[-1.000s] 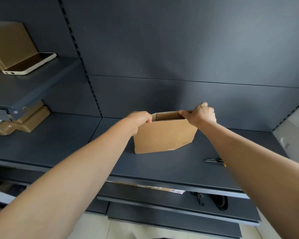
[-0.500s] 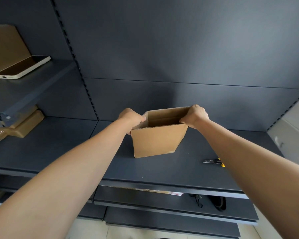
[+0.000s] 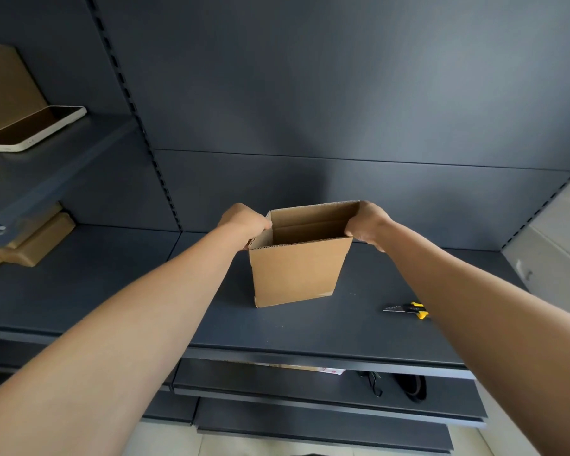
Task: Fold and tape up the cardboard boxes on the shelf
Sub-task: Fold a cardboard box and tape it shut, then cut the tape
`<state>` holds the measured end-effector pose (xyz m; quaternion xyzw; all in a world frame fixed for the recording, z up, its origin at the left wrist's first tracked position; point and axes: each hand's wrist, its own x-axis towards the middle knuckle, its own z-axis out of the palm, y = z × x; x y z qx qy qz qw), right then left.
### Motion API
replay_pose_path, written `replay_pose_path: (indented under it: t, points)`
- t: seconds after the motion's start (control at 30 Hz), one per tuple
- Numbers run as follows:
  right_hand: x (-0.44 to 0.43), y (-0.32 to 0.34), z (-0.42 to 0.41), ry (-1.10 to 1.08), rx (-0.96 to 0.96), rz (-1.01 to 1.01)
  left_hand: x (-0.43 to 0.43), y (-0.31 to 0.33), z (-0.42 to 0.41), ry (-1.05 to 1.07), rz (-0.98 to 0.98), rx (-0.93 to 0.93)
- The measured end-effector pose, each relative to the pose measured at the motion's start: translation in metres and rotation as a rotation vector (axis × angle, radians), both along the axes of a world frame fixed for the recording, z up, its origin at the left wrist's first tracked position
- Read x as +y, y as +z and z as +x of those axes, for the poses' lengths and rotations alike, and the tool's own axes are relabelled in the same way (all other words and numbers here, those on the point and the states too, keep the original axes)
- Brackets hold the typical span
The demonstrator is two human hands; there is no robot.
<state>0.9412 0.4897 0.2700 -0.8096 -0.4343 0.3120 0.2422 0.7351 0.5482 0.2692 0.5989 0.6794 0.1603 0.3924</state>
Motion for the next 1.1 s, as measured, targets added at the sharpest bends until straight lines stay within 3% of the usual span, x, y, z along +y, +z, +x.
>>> replay_pose_path:
  t: [0.33,0.7,0.87,0.97,1.1]
  points:
    - [-0.007,0.002,0.002,0.118,-0.092,-0.006,0.007,-0.003,-0.002,0.147,-0.016,-0.199]
    - [-0.017,-0.002,-0.002,0.075,-0.019,0.018,-0.002,-0.003,0.005,0.150,0.081,-0.143]
    - [-0.022,-0.004,-0.003,0.082,-0.122,-0.069,-0.003,0.002,0.001,0.104,0.008,-0.199]
    - [-0.023,-0.004,0.000,0.075,-0.061,-0.062,-0.007,0.002,-0.002,0.090,0.013,-0.241]
    - [-0.030,-0.006,0.009,0.036,0.222,0.004,-0.008,0.001,-0.005,0.095,-0.016,-0.333]
